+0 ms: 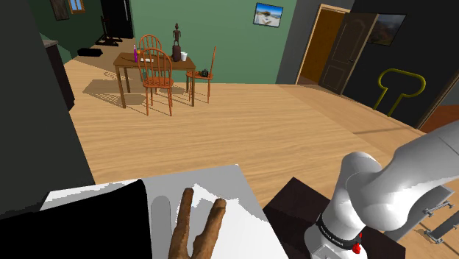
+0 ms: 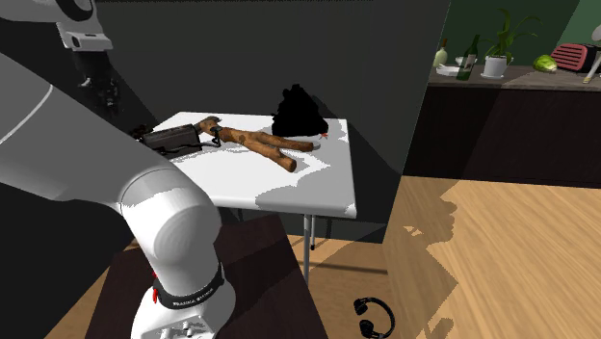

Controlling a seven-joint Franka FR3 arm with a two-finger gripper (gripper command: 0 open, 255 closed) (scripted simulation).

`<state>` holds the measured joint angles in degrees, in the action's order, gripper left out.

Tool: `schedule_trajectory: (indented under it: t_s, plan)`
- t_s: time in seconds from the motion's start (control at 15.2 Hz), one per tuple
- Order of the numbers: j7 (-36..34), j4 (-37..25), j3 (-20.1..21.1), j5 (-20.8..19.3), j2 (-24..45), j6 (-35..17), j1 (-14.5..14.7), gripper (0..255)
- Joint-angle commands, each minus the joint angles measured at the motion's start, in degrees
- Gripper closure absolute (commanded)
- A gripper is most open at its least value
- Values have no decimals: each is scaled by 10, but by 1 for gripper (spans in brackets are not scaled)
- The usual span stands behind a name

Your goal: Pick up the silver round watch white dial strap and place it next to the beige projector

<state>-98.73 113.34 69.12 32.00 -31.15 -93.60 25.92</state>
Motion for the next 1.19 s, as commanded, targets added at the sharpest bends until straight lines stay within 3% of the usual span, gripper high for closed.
schedule_trajectory:
  t_s: [0.0, 0.2, 0.46, 1.12]
  plan:
    - [-33, -30, 45, 4, 9, 0, -21, 255]
    - [-73, -77, 116, 10, 16, 2, -64, 255]
    - [-119, -153, 219, 31, 2, 17, -143, 255]
    - [-97, -92, 243, 58, -18, -45, -144, 255]
